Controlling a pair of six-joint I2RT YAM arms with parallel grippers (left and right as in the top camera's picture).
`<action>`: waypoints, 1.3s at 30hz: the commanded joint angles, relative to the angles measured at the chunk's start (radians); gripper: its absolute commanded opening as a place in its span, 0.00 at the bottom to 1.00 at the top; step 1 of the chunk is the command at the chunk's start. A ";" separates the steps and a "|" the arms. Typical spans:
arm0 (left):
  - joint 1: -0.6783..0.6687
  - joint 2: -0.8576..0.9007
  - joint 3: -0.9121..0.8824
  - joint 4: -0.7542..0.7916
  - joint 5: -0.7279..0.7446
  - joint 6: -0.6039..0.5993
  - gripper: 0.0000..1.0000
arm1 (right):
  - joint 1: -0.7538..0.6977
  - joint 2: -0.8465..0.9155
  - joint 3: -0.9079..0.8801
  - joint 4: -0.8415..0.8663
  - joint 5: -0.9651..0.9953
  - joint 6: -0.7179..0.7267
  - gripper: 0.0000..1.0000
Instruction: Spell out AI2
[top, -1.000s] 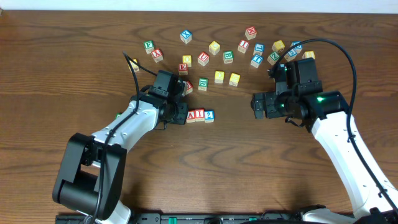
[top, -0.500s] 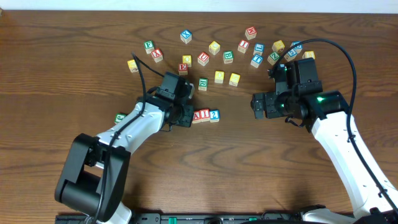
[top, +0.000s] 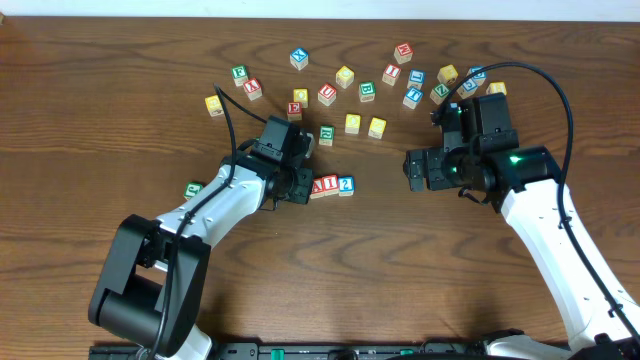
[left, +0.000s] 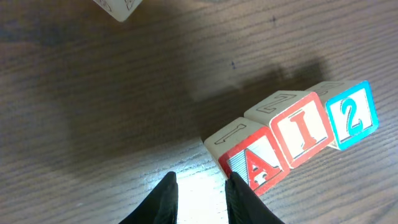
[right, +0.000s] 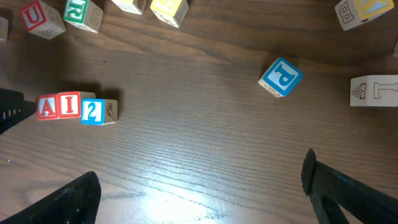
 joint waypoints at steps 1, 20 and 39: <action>0.000 0.010 -0.011 0.009 -0.032 0.017 0.26 | -0.004 -0.008 -0.003 0.002 0.005 -0.010 0.99; 0.000 0.010 -0.011 -0.032 -0.080 0.006 0.23 | -0.004 -0.008 -0.003 0.002 0.019 -0.017 0.99; -0.002 0.010 -0.011 -0.085 -0.048 -0.042 0.24 | -0.004 -0.008 -0.003 0.001 0.042 -0.016 0.99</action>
